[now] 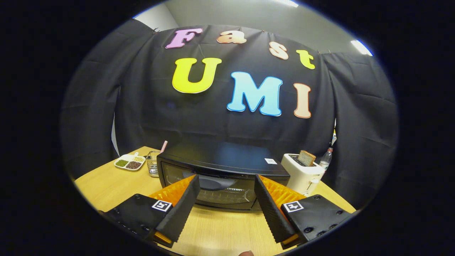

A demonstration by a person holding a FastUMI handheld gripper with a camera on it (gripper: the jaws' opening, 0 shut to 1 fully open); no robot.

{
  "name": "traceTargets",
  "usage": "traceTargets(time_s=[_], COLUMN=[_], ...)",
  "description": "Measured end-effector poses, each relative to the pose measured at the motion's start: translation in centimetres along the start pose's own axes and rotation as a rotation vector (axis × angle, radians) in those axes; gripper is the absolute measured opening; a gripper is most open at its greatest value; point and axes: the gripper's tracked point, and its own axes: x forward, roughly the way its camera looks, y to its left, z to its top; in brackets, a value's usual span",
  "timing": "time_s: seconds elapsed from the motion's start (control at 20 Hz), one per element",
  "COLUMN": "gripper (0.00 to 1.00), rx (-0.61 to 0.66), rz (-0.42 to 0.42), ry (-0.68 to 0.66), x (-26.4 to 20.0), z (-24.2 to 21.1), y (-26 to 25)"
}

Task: Open the toaster oven, put the food inside, and close the toaster oven door.

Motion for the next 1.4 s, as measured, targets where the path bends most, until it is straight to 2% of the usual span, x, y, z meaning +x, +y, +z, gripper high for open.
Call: traceTargets(time_s=[0.3,0.65,1.1,1.4], gripper=[0.98,0.98,0.98,0.98], rx=[0.062,0.077,0.09,0.114], rz=[-0.042,-0.031,-0.029,0.012], ry=[-0.025,-0.099,-0.117,-0.14], x=[-5.7,-10.9,-12.9,-13.2], z=[0.7,3.3,4.2,5.4], y=[-4.4,-7.6,-8.6,-7.6])
